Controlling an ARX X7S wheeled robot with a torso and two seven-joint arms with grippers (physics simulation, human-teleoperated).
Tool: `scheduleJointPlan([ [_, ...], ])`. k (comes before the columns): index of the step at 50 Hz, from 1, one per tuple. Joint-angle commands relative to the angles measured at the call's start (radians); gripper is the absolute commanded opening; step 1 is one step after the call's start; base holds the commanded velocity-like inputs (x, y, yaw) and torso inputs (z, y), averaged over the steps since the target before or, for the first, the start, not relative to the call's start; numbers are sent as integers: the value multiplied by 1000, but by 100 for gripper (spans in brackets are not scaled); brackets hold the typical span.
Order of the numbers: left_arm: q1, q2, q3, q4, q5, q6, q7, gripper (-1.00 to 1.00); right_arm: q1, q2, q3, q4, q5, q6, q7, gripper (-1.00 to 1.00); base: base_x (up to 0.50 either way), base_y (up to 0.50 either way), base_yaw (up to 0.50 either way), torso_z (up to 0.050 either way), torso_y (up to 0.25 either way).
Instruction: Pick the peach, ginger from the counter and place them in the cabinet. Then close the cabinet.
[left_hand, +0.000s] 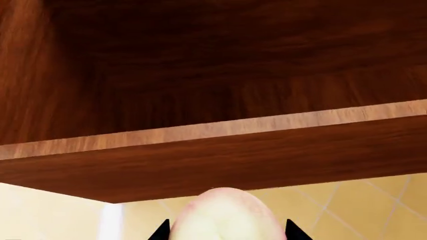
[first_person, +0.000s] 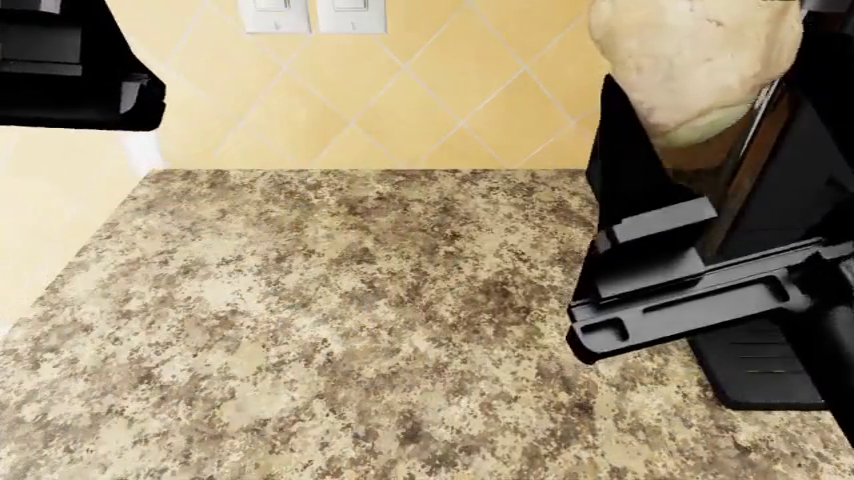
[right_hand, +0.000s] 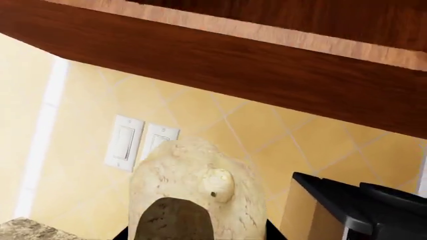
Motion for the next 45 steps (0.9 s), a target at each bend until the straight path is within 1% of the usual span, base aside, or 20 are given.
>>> scheduleJointPlan([
  [1, -47, -17, 0, -13, -37, -10, -73, -100, -17, -61, 293, -4, 49, 119, 74, -100, 0, 0, 0, 0, 0],
  [6, -48, -22, 2, -8, -46, -10, -79, -100, -28, -50, 396, -4, 73, 158, 74, -100, 0, 0, 0, 0, 0],
  [14, -46, -26, 10, -3, -47, -5, -82, -100, -89, -67, 550, -4, 125, 235, 74, -100, 0, 0, 0, 0, 0],
  [16, -45, -26, 14, -5, -42, -6, -84, -100, -127, -80, 617, -4, 142, 276, 74, -100, 0, 0, 0, 0, 0],
  [18, -43, -24, 16, -10, -40, -5, -87, -100, -158, -85, 715, -4, 175, 311, 74, -100, 0, 0, 0, 0, 0],
  [21, -41, -21, 24, -15, -33, -6, -89, -100, -166, -71, 807, -4, 218, 324, 74, -100, 0, 0, 0, 0, 0],
  [24, -44, -18, 32, -19, -31, -8, -93, -100, -138, -37, 827, -4, 240, 299, 74, -100, 0, 0, 0, 0, 0],
  [29, -53, -19, 34, -19, -45, -10, -103, -100, -67, 25, 782, -4, 232, 234, 74, -100, 0, 0, 0, 0, 0],
  [31, -52, -20, 35, -20, -45, -8, -103, -100, -24, 57, 752, -4, 228, 198, 74, -100, 0, 0, 0, 0, 0],
  [34, -51, -22, 35, -19, -47, -6, -103, -100, 66, 97, 652, -4, 193, 133, 74, -100, 0, 0, 0, 0, 0],
  [38, -52, -25, 35, -21, -49, -3, -103, -100, 231, 146, 428, -4, 116, 23, 74, -100, 0, 0, 0, 0, 0],
  [40, -51, -24, 40, -21, -45, -2, -102, -100, 347, 174, 275, -4, 75, -42, 74, -100, 0, 0, 0, 0, 0],
  [43, -54, -22, 44, -21, -48, -2, -104, -100, 569, 200, -31, -4, 0, -157, 74, -100, 0, 0, 0, 0, 0],
  [45, -61, -23, 45, -21, -59, -4, -110, -100, 672, 201, -224, -4, -67, -276, 74, -100, 0, 0, 0, 0, 0],
])
